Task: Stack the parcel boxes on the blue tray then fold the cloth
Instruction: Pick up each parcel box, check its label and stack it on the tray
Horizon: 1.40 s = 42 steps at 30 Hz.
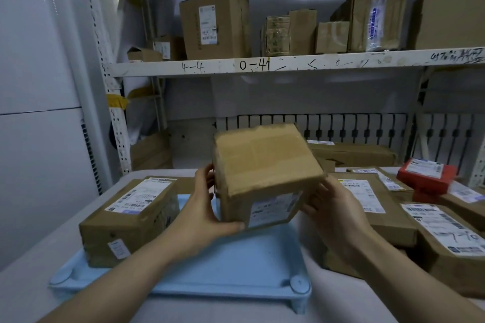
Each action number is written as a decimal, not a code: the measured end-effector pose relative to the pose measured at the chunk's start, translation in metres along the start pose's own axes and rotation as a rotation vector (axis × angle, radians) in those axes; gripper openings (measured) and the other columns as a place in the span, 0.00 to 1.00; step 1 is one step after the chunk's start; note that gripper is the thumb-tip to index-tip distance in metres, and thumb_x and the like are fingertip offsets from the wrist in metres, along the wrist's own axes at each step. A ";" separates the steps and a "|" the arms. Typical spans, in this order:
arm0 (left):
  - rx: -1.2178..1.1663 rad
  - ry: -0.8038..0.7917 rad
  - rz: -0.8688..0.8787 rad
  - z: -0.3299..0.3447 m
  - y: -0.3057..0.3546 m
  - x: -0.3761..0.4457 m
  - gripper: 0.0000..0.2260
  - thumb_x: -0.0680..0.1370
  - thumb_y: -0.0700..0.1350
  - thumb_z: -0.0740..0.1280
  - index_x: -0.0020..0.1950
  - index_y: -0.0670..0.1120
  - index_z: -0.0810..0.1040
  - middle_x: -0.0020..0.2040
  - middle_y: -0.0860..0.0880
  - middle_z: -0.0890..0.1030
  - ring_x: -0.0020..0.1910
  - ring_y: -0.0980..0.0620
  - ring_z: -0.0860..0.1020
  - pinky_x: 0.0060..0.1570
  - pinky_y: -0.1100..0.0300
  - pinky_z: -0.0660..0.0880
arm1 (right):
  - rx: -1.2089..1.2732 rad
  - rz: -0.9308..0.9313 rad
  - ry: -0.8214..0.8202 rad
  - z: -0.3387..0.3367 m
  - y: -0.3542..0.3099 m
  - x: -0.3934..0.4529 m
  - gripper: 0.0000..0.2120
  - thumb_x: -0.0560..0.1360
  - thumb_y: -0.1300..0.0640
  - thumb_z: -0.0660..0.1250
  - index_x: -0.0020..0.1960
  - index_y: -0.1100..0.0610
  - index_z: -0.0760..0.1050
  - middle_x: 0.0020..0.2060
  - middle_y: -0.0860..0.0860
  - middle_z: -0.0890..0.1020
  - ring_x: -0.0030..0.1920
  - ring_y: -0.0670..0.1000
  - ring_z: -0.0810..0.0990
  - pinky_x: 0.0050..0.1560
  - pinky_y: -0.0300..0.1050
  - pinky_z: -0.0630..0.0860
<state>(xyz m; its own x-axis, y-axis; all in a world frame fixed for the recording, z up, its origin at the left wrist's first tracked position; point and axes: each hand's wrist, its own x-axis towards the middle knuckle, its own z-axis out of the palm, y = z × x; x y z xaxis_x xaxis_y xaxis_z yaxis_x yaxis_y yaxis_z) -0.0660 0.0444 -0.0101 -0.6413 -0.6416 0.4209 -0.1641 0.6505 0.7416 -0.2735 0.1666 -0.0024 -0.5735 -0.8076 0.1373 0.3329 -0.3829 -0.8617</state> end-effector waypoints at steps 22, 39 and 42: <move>-0.152 -0.022 -0.020 -0.006 0.000 -0.014 0.42 0.65 0.32 0.79 0.73 0.50 0.62 0.62 0.55 0.78 0.62 0.58 0.77 0.54 0.65 0.76 | -0.186 -0.048 -0.150 0.004 0.005 -0.005 0.14 0.79 0.54 0.56 0.52 0.49 0.81 0.45 0.45 0.87 0.54 0.48 0.81 0.60 0.47 0.70; -0.684 0.219 -0.412 -0.003 -0.004 0.003 0.12 0.83 0.40 0.57 0.58 0.41 0.79 0.51 0.44 0.86 0.53 0.49 0.83 0.53 0.54 0.76 | -0.209 0.014 -0.198 0.012 0.002 -0.011 0.14 0.65 0.57 0.75 0.48 0.59 0.78 0.39 0.51 0.84 0.34 0.43 0.81 0.30 0.34 0.75; -0.665 0.250 -0.458 0.001 -0.008 0.004 0.11 0.83 0.44 0.59 0.57 0.43 0.80 0.52 0.46 0.85 0.52 0.52 0.83 0.53 0.57 0.77 | -0.153 0.031 -0.203 0.014 -0.001 -0.012 0.11 0.67 0.60 0.75 0.47 0.59 0.78 0.37 0.52 0.84 0.30 0.43 0.79 0.28 0.34 0.74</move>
<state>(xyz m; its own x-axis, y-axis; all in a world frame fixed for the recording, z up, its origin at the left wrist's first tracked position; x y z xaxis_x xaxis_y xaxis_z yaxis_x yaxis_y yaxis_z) -0.0675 0.0367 -0.0150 -0.4211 -0.9057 0.0493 0.1585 -0.0200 0.9872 -0.2560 0.1702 0.0036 -0.3973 -0.8975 0.1912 0.2223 -0.2963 -0.9289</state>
